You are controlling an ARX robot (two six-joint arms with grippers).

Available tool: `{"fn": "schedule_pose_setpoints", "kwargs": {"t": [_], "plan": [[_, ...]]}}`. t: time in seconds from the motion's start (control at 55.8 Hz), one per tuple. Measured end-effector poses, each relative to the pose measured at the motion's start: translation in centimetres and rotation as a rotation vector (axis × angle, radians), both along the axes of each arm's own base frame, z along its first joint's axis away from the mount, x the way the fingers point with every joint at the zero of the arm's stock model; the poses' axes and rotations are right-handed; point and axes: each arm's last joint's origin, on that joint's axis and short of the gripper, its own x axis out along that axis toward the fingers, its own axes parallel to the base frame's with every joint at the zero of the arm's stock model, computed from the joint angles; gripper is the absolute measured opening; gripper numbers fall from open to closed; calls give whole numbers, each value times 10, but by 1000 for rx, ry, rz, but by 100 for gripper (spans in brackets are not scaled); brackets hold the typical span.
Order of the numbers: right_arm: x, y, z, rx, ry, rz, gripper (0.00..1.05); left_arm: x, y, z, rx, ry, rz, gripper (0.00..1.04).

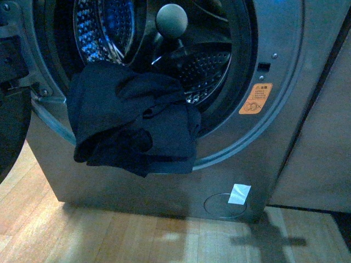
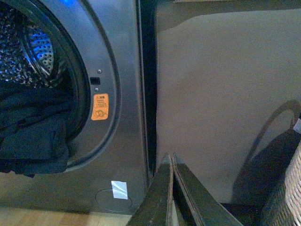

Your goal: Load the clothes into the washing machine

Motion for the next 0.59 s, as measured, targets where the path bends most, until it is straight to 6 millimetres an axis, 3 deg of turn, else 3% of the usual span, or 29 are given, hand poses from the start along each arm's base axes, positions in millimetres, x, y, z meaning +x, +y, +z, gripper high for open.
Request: {"fn": "schedule_pose_setpoints", "kwargs": {"t": [0.412, 0.592], "plan": [[0, 0, 0, 0, 0, 0, 2, -34, 23, -21, -21, 6, 12, 2], [0, 0, 0, 0, 0, 0, 2, -43, 24, -25, -21, 5, 16, 4]]}}
